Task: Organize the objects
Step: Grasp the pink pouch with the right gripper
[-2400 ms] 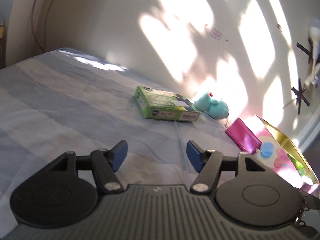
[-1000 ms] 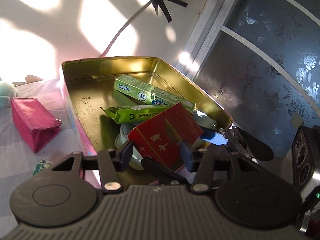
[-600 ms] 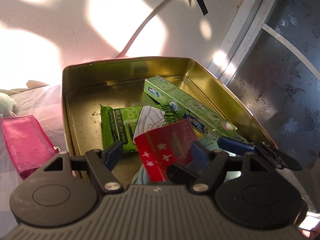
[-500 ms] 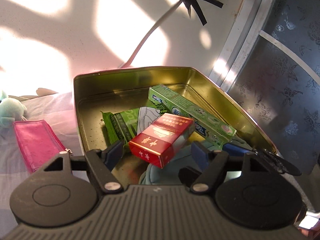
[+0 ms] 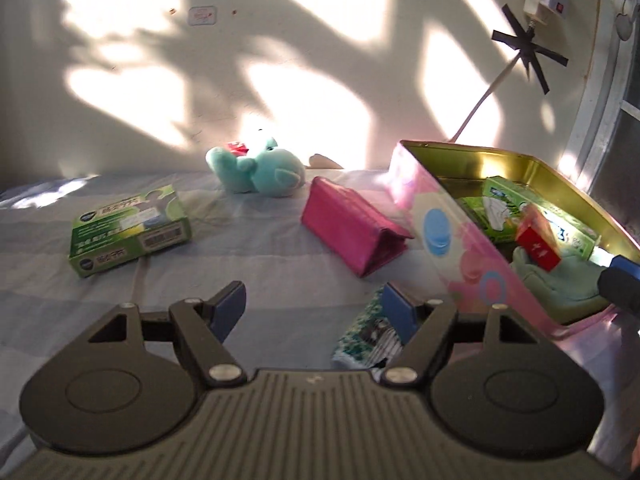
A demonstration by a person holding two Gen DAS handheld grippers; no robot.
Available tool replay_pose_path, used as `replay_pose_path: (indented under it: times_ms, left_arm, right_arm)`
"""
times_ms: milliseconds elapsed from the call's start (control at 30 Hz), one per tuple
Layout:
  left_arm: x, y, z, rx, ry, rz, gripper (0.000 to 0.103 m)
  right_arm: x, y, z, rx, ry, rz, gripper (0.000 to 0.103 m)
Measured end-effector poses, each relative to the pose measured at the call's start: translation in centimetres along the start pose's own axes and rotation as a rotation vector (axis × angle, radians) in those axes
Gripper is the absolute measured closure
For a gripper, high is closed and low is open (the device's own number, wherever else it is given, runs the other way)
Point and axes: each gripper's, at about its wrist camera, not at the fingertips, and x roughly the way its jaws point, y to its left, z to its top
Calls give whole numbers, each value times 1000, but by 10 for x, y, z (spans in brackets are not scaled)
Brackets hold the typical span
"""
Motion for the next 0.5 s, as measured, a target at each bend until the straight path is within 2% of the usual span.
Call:
replay_pose_path:
  times_ms: [100, 200, 300, 400, 500]
  left_arm:
    - [4, 29, -16, -19, 23, 106, 26]
    - [4, 48, -26, -26, 22, 167, 26]
    - [6, 62, -31, -29, 4, 220, 26]
    - [11, 72, -34, -50, -7, 265, 26]
    - [16, 83, -37, -86, -1, 276, 26]
  right_arm:
    - [7, 27, -4, -37, 28, 56, 35]
    - [17, 58, -12, -115, 67, 106, 36]
    - [41, 90, -17, -204, 124, 112, 38]
    - [77, 107, -8, -192, 189, 109, 46]
    - [119, 112, -1, -118, 264, 61, 50]
